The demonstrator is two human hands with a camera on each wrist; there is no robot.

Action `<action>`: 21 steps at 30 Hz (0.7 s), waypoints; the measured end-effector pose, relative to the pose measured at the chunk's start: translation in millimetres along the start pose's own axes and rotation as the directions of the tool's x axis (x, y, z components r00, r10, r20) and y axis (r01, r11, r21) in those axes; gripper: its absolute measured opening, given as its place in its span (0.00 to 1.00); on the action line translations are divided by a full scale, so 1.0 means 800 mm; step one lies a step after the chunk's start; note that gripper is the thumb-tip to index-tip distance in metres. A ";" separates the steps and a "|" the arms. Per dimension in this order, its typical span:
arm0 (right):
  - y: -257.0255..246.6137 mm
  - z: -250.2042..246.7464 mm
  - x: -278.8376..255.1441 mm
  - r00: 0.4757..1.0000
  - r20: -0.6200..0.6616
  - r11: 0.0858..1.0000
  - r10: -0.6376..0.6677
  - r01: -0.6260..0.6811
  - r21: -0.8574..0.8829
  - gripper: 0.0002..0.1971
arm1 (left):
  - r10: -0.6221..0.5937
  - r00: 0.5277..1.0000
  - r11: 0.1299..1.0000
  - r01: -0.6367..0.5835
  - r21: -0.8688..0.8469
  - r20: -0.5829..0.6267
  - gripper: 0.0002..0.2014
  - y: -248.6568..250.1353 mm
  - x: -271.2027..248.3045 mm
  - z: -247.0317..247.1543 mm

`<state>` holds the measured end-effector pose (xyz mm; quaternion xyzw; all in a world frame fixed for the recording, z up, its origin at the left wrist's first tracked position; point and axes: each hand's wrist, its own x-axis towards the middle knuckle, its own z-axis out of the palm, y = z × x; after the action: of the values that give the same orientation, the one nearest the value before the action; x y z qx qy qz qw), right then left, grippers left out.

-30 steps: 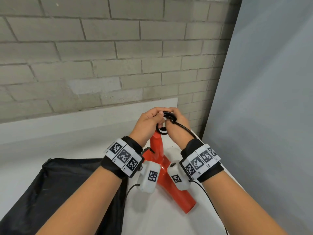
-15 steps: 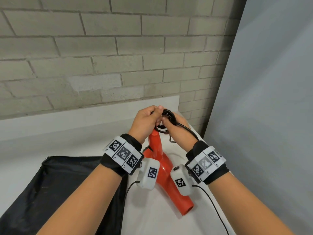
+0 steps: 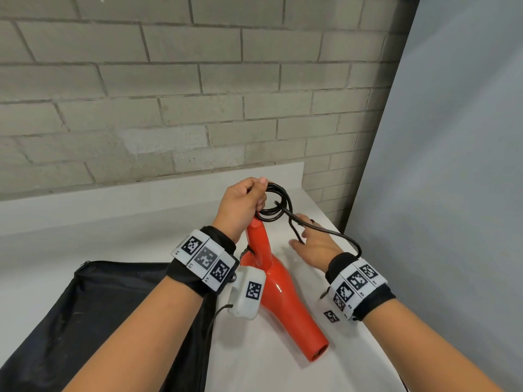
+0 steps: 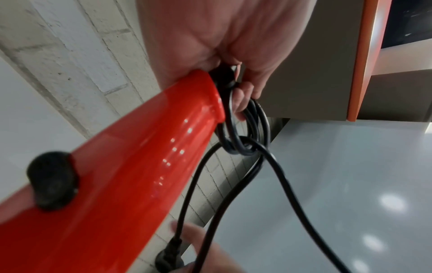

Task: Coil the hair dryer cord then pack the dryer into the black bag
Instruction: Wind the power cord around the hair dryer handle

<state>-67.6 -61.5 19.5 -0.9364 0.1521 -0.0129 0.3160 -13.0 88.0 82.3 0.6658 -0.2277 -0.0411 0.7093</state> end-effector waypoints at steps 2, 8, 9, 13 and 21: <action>-0.013 -0.002 -0.022 1.000 0.021 0.998 -0.018 0.019 -0.054 0.41 | 0.005 1.000 1.000 -0.005 -0.002 -0.020 0.15 -0.001 0.002 -0.001; -0.052 -0.038 -0.105 0.913 0.255 0.948 -0.318 0.301 0.103 0.19 | 0.001 0.999 1.000 -0.002 -0.018 -0.035 0.16 -0.005 0.005 -0.011; -0.056 -0.047 -0.110 0.908 0.231 0.932 -0.348 0.310 0.188 0.12 | 0.002 0.999 1.000 -0.003 -0.026 -0.036 0.16 -0.005 0.005 -0.013; -0.054 -0.077 -0.078 0.916 -0.227 0.886 -0.330 0.384 0.262 0.13 | -0.010 1.000 0.999 0.009 -0.043 -0.008 0.16 -0.005 0.003 -0.014; -0.051 -0.058 0.003 0.871 0.176 0.875 -0.458 0.406 0.265 0.22 | 0.001 0.997 1.000 -0.003 0.028 0.075 0.16 -0.001 0.000 -0.001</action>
<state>-59.8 -58.5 80.8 -0.9007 -0.1028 0.0096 0.4220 -12.7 89.1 81.8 0.6734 -0.2554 -0.0619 0.6911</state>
